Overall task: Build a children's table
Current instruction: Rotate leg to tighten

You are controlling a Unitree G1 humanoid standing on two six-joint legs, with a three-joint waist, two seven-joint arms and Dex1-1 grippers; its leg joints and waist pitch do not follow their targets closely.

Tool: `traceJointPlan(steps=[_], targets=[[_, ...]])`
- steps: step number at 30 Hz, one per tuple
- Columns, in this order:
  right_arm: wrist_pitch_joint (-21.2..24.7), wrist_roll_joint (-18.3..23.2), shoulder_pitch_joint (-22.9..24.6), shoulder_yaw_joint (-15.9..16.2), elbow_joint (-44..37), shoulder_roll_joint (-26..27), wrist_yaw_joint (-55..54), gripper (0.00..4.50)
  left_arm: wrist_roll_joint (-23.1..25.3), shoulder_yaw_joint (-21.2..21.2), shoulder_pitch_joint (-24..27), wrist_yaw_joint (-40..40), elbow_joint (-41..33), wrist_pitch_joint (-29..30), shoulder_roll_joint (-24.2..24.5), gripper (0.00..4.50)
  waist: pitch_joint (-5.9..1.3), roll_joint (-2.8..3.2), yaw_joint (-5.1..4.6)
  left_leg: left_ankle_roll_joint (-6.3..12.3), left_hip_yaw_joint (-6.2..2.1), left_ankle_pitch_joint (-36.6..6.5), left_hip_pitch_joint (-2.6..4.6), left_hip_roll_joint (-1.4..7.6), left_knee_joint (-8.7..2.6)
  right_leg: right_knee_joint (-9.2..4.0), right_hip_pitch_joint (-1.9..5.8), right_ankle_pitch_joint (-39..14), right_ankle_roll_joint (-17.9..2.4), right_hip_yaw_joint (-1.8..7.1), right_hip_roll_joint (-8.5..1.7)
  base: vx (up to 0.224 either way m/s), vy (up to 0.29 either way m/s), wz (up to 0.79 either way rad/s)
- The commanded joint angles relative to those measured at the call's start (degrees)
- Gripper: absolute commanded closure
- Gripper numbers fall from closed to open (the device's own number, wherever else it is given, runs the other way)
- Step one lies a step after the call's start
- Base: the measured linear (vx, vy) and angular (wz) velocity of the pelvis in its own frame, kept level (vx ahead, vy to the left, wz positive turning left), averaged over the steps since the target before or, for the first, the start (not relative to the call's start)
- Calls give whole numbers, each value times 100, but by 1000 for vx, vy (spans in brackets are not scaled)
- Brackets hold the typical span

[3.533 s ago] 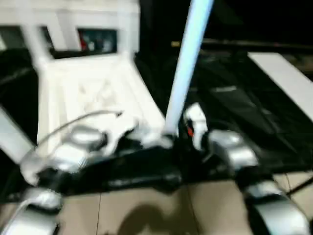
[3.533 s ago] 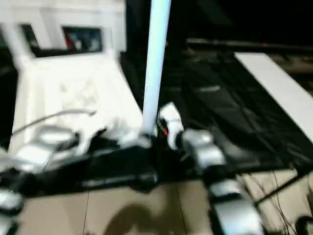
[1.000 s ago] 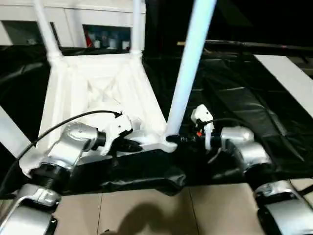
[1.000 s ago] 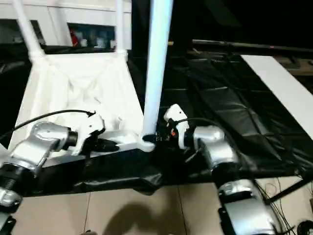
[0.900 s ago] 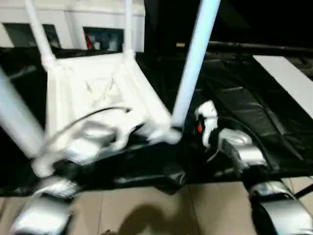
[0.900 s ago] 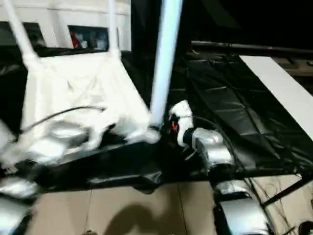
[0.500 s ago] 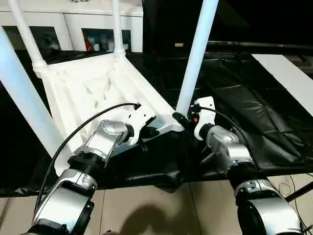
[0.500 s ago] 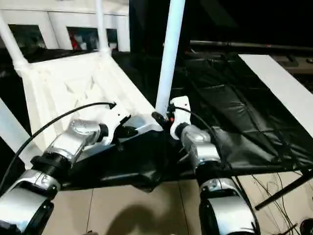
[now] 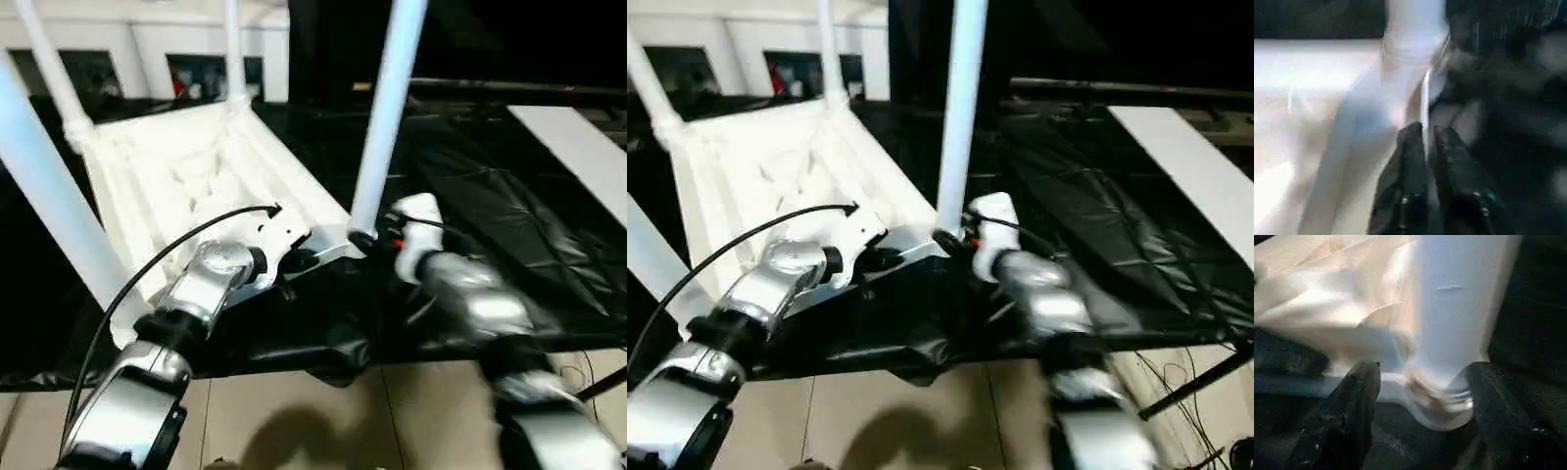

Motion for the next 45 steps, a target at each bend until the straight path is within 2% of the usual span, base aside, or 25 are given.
traceJointPlan(steps=[1, 5, 8, 9, 12, 14, 15, 16, 19, 22, 23, 24, 25, 27, 30, 32, 34, 35, 37, 38, 40, 41, 42, 43, 45], targets=[[63, 29, 75, 88, -331, -176, 379, 149, -133, -8, 59, -261, -485, 53, 62, 365, -420, -7, 12, 268, 76, -655, -10, -42, -303, -314, 346, -368, -1217, 209, -267, 0, 0, 0], [254, 306, 223, 157, -781, -457, 907, 149, -329, -147, 407, -651, -1320, 445, 334, 327, -436, -7, 3, 450, 93, -336, -9, -66, -255, -229, 379, 422, -1438, 225, -245, 0, 0, 0], [442, 449, 295, 190, -1073, -464, 1081, 149, -408, -233, 625, -880, -1755, 799, 517, 316, -450, 8, -12, 561, 95, -216, -12, -67, -241, -205, 390, 645, -1502, 232, -247, 0, 0, 0], [588, 512, 343, 260, -1285, -399, 1144, 149, -445, -365, 916, -1094, -2262, 1172, 768, 304, -448, -3, -17, 567, 103, -209, 1, -58, -239, -202, 376, 653, -1519, 231, -245, 0, 0, 0], [687, 542, 354, 349, -1345, -311, 1202, 149, -446, -475, 1158, -1222, -2640, 1431, 978, 278, -407, 25, -45, 460, 115, -541, 22, -42, -269, -252, 327, 107, -1473, 227, -237, 0, 0, 0], [706, 538, 333, 421, -1313, -231, 1266, 149, -363, -497, 1322, -1136, -2870, 1574, 1077, 262, -377, 40, -47, 275, 106, -845, 29, -30, -302, -304, 313, -434, -1346, 228, -248, 0, 0, 0], [724, 537, 310, 434, -1296, -189, 1257, 149, -304, -484, 1371, -1040, -2955, 1654, 1099, 251, -369, 0, -55, 236, 109, -930, 30, -21, -309, -318, 312, -565, -1311, 230, -253, 0, 0, 0], [732, 537, 250, 468, -1242, -114, 1236, 149, -172, -486, 1430, -883, -3059, 1780, 1146, 242, -361, 18, -46, 172, 104, -1022, 50, -18, -321, -339, 300, -800, -1236, 230, -252, 0, 0, 0], [738, 519, 96, 484, -1048, 90, 1083, 149, -43, -520, 1526, -719, -3259, 2021, 1237, 217, -356, 5, -48, 90, 97, -1038, 40, -33, -329, -360, 292, -1053, -1087, 234, -257, 0, 0, 0], [490, 426, -82, 451, -734, 394, 727, 149, -36, -530, 1619, -605, -3527, 2234, 1292, 197, -360, 12, -63, 12, 88, -954, 18, -37, -333, -340, 287, -1070, -1067, 238, -269, 0, 0, 0], [400, 407, -158, 412, -595, 503, 570, 149, -50, -527, 1649, -598, -3591, 2262, 1302, 197, -375, -26, -60, 9, 96, -904, 27, -41, -322, -341, 287, -1009, -1053, 238, -260, 0, 0, 0], [237, 388, -324, 312, -303, 729, 230, 149, -146, -491, 1719, -625, -3718, 2293, 1306, 187, -378, -54, -60, 9, 94, -857, 19, -37, -319, -318, 284, -959, -1073, 239, -272, 0, 0, 0], [197, 386, -449, 236, -94, 866, 3, 149, -282, -423, 1781, -650, -3810, 2309, 1284, 175, -366, -23, -75, -36, 81, -835, -8, -49, -339, -315, 286, -1037, -1075, 241, -282, 0, 0, 0], [39, 352, -658, 159, 259, 1056, -267, 149, -564, -301, 1916, -830, -3989, 2121, 1287, 170, -385, -45, -62, -53, 89, -784, 12, -46, -325, -300, 268, -938, -1109, 240, -280, 0, 0, 0], [-75, 313, -857, 99, 566, 1188, -496, 149, -847, -126, 2052, -978, -4189, 2152, 1315, 141, -375, -54, -70, -73, 100, -798, 31, -46, -327, -260, 256, -663, -1136, 240, -241, 0, 0, 0], [-169, 262, -973, 86, 739, 1227, -649, 149, -1036, -3, 2142, -1080, -4268, 2224, 1341, 130, -379, -90, -55, -82, 111, -763, 44, -51, -322, -244, 253, -534, -1121, 242, -230, 0, 0, 0], [-328, 198, -1214, -10, 1126, 1268, -1049, 149, -1184, 132, 2381, -1173, -4486, 2312, 1485, 108, -370, -134, -72, -144, 96, -796, 16, -49, -340, -232, 274, -590, -1076, 236, -242, 0, 0, 0], [-335, 199, -1231, -22, 1153, 1270, -1080, 149, -1193, 149, 2404, -1167, -4508, 2317, 1491, 97, -365, -124, -74, -182, 103, -879, 39, -55, -344, -252, 261, -705, -1017, 237, -231, 0, 0, 0], [-430, 133, -1377, -94, 1420, 1248, -1344, 149, -1347, 360, 2650, -1069, -4760, 2335, 1468, 92, -365, -135, -87, -221, 100, -899, 38, -48, -341, -237, 265, -625, -985, 241, -227, 0, 0, 0], [-430, 133, -1377, -94, 1420, 1248, -1344, 149, -1347, 360, 2650, -1069, -4760, 2335, 1468, 71, -367, -138, -85, -225, 104, -920, 43, -48, -340, -239, 257, -619, -976, 240, -224, 0, 0, 0], [-673, -15, -1518, -144, 1787, 1169, -1728, 149, -1464, 770, 3042, -547, -5080, 2107, 1265, 57, -369, -144, -108, -230, 106, -954, 26, -41, -329, -230, 267, -542, -1003, 252, -226, 0, 0, 0], [-673, -15, -1518, -144, 1787, 1169, -1728, 149, -1464, 770, 3042, -547, -5080, 2107, 1265, 57, -359, -146, -81, -223, 120, -1024, 52, -48, -320, -258, 246, -611, -983, 252, -217, 0, 0, 0], [-707, -34, -1528, -146, 1828, 1149, -1777, 149, -1474, 834, 3111, -441, -5141, 2062, 1221, 50, -364, -116, -69, -216, 122, -1051, 65, -51, -316, -252, 238, -627, -970, 254, -208, 0, 0, 0], [-763, -57, -1516, -187, 1923, 1072, -1908, 149, -1556, 1193, 3438, -63, -5422, 2018, 1011, 39, -350, -124, -70, -213, 122, -1144, 53, -53, -323, -271, 237, -742, -929, 252, -197, 0, 0, 0], [-799, -69, -1506, -207, 1973, 1035, -1953, 149, -1638, 1364, 3654, 56, -5593, 1993, 925, 19, -341, -117, -86, -263, 102, -1288, 35, -30, -334, -290, 256, -900, -869, 245, -214, 0, 0, 0]])
